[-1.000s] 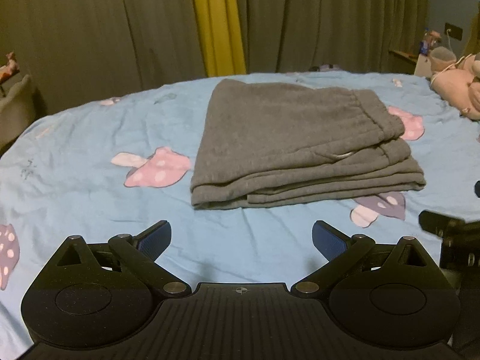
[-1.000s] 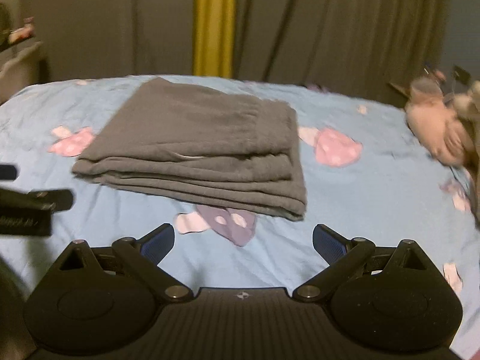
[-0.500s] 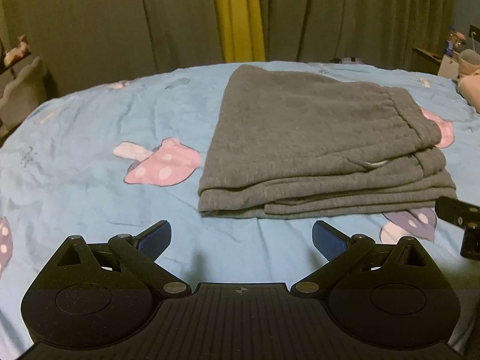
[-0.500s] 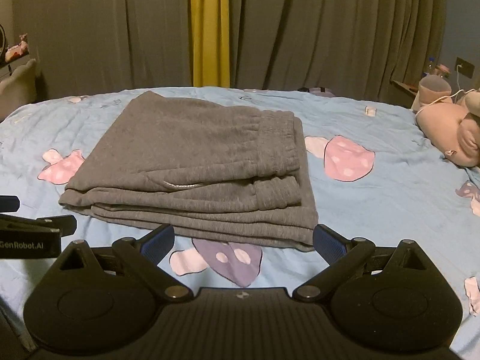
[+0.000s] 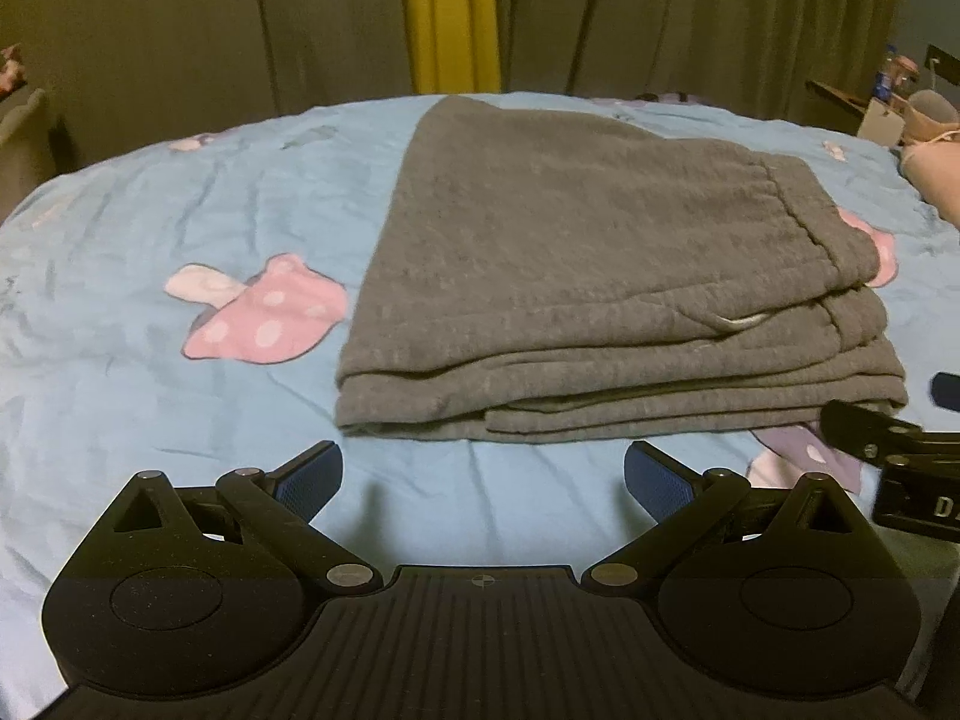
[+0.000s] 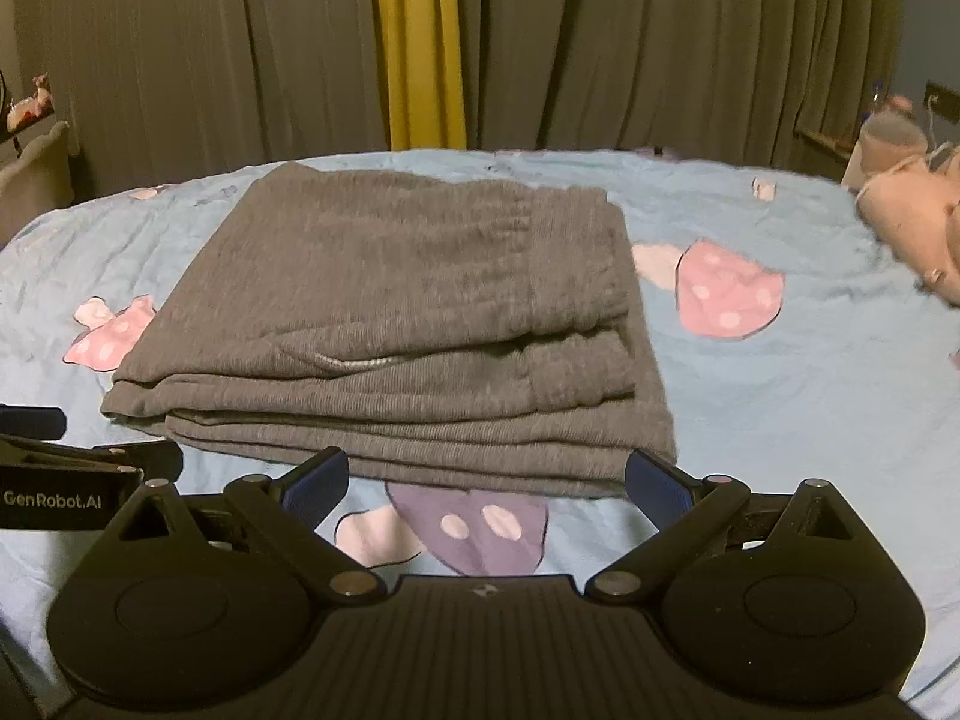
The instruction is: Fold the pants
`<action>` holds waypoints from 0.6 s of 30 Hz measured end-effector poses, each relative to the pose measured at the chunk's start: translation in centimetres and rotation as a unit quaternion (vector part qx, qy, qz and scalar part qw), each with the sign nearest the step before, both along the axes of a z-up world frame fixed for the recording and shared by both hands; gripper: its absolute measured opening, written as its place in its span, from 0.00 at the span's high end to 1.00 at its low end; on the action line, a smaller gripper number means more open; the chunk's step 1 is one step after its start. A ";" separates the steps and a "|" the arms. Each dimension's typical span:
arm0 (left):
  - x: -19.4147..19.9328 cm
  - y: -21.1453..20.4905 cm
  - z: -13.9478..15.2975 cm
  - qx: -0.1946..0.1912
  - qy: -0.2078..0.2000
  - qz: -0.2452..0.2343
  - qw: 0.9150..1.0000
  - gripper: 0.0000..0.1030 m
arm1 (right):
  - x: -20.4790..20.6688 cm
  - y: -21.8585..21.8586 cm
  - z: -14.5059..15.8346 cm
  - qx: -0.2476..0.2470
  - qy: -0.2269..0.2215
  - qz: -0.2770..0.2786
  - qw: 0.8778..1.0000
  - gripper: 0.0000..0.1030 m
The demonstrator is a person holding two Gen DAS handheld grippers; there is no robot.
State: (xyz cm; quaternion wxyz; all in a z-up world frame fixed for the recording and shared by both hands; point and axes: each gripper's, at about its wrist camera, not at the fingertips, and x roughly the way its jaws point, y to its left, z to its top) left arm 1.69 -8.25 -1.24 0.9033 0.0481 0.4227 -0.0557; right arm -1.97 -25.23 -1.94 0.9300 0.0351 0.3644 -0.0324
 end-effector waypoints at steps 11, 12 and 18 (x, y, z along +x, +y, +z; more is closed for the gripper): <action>0.3 -0.3 -0.7 0.012 0.013 -0.002 1.000 0.00 | 0.3 -0.7 -0.8 0.012 0.010 -0.016 1.000 0.04; 0.3 -0.3 -0.7 0.013 0.013 -0.003 1.000 0.00 | 0.3 -0.8 -0.8 0.011 0.010 -0.017 1.000 0.04; 0.2 -0.3 -0.9 0.022 0.018 -0.003 1.000 0.00 | 0.2 -0.9 -0.8 0.007 0.013 -0.021 1.000 0.04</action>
